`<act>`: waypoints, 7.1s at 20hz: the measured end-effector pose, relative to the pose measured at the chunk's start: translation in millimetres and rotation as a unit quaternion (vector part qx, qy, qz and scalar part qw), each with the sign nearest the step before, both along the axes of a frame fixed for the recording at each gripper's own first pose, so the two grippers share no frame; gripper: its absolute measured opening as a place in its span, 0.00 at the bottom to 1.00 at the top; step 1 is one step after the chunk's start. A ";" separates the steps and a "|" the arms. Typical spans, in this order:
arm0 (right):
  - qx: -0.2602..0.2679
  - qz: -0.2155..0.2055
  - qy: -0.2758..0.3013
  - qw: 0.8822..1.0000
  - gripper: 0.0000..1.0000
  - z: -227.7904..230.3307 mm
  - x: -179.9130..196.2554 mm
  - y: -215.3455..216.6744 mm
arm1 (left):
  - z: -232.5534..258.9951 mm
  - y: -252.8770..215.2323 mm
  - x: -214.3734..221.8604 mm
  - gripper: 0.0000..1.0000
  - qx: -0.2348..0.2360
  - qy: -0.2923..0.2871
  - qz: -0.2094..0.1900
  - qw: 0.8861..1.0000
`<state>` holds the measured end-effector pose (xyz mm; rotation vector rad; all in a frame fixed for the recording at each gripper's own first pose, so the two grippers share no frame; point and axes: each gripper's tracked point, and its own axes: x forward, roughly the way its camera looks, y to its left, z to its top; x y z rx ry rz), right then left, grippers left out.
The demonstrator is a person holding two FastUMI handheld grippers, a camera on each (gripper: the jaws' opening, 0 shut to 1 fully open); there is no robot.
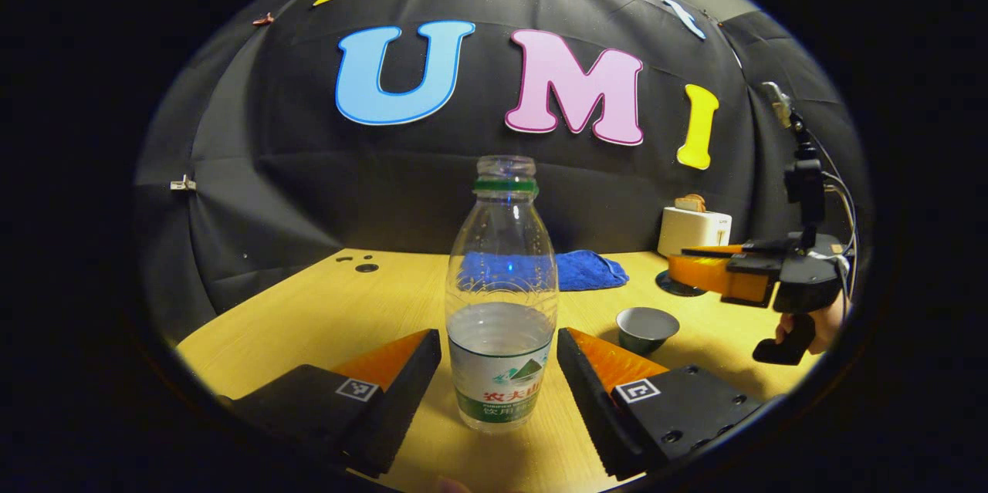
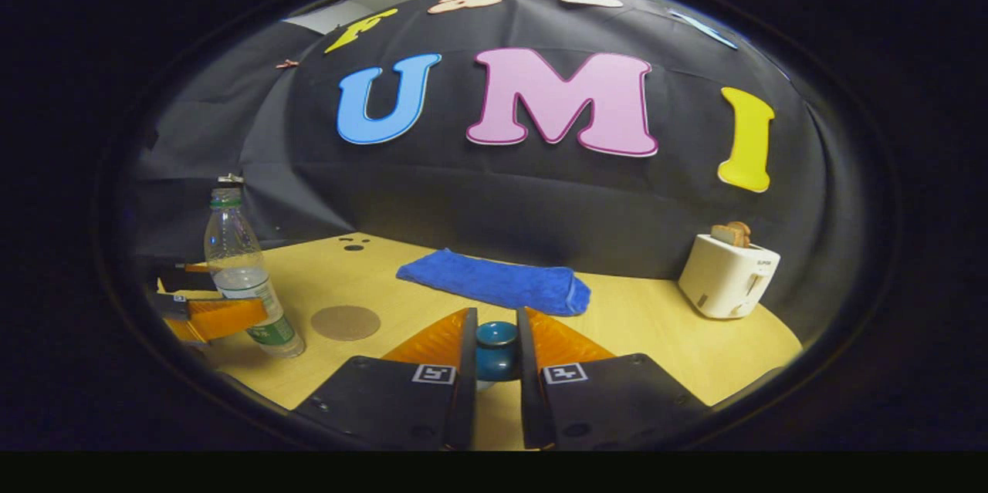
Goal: Open the teacup lid with one hand, grasp the water bottle and pour water into the teacup with the other hand; after pouring, place the water bottle on the coaster and then close the teacup lid.
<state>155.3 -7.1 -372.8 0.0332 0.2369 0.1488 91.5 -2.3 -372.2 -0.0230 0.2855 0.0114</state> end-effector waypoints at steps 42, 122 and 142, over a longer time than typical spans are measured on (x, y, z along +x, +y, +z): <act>0.002 -0.089 -0.017 0.996 0.22 0.8 -44.0 -136.9 | -9.1 -57.5 111.4 0.73 0.703 0.005 -0.210 0.680; -0.031 -0.066 -0.040 0.997 0.22 14.0 -38.2 -121.5 | -21.3 -55.8 137.0 0.73 0.446 0.012 -0.215 0.869; -0.032 -0.058 -0.039 0.997 0.22 14.6 -31.5 -107.4 | -24.8 -33.4 117.4 0.76 -0.028 0.005 -0.111 0.993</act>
